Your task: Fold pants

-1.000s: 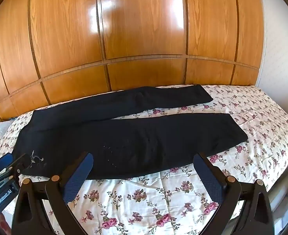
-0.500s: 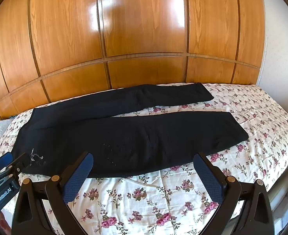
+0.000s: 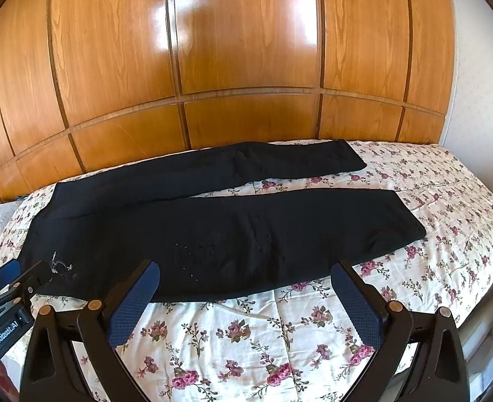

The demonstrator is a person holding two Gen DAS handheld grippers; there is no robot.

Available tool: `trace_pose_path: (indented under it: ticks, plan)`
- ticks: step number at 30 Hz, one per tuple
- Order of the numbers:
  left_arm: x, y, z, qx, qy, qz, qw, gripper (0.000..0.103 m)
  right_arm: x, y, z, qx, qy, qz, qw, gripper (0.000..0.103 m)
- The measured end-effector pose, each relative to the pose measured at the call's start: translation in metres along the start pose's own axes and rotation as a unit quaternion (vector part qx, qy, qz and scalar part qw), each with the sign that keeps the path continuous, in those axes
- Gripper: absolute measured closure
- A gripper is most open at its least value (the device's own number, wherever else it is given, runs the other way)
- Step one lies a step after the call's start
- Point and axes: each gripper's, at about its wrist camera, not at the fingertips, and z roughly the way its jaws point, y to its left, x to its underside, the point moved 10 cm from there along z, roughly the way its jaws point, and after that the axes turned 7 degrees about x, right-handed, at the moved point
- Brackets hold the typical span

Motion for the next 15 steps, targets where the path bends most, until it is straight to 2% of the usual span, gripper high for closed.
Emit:
trace_pose_path:
  ticks: [15]
  plan:
    - [0.007, 0.008, 0.011, 0.000, 0.016, -0.016, 0.9997, 0.038, 0.002, -0.006, 0.009, 0.011, 0.004, -0.011, 1.000, 0.000]
